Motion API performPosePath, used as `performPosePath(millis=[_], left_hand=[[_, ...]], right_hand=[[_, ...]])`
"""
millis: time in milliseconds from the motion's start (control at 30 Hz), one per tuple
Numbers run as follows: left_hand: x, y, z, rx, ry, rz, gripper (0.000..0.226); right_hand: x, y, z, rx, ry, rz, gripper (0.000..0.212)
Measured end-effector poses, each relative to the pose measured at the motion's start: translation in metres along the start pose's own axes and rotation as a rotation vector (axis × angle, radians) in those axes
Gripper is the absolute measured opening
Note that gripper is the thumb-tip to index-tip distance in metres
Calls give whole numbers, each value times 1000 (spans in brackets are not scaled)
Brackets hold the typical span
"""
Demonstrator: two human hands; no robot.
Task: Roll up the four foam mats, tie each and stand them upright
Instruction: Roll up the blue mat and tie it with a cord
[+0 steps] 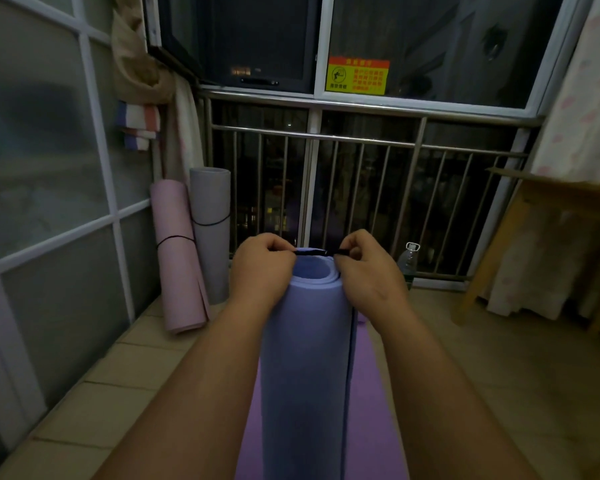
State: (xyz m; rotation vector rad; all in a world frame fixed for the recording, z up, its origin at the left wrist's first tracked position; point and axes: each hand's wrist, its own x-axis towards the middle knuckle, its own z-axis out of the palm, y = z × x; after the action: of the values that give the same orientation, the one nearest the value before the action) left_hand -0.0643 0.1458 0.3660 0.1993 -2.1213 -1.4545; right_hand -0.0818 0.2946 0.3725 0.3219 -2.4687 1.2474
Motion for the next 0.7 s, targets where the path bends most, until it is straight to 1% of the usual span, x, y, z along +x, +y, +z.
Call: performPosePath(millis=[67, 233, 333, 400, 533, 600, 700], left_hand=[[4, 2, -3, 8, -43, -34, 20], [7, 8, -7, 166, -154, 59, 21], [7, 11, -9, 283, -196, 116, 20], [7, 13, -10, 327, -213, 150, 18], [5, 13, -10, 377, -201, 285, 19], [4, 13, -10, 405, -188, 262, 16], [4, 15, -11, 502, -200, 223, 7]], right_hand=[[1, 0, -2, -20, 27, -2, 9], [4, 3, -4, -60, 98, -6, 9], [7, 5, -3, -48, 118, 8, 13], [6, 6, -2, -40, 118, 22, 15], [6, 5, -1, -20, 83, 42, 18], [4, 3, -1, -13, 68, 59, 17], [2, 2, -1, -7, 62, 77, 14]])
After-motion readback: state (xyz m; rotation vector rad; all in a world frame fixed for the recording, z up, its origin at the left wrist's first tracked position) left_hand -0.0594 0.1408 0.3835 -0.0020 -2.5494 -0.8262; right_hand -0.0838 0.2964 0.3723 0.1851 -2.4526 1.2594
